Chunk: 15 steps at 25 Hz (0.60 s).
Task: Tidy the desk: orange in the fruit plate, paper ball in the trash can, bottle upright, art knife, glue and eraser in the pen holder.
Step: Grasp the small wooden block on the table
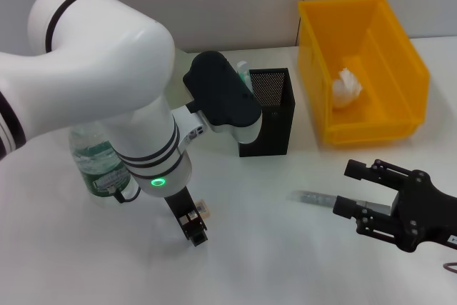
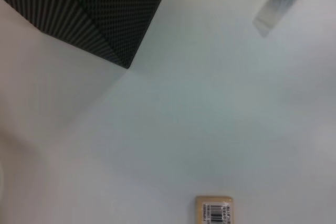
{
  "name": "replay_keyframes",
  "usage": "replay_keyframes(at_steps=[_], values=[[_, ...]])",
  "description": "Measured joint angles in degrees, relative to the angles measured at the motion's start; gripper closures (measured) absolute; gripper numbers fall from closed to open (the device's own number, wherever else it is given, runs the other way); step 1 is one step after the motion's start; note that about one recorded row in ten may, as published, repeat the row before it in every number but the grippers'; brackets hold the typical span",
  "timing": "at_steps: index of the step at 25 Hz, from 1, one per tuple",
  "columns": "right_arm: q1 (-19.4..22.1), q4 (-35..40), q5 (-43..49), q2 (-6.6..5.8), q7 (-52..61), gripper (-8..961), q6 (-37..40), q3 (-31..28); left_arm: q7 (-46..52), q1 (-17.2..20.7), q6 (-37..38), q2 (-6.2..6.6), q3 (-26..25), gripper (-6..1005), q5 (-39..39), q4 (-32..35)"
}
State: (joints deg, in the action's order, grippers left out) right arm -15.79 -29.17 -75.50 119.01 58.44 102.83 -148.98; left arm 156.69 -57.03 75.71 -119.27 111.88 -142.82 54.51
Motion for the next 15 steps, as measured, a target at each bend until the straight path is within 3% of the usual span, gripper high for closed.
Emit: replay_keyframes(at_steps=[15], values=[[0.4, -0.2, 0.0, -0.09, 0.0, 260, -1.4, -0.4, 0.0, 0.0, -0.5, 0.00, -0.5, 430, -0.4, 0.4]])
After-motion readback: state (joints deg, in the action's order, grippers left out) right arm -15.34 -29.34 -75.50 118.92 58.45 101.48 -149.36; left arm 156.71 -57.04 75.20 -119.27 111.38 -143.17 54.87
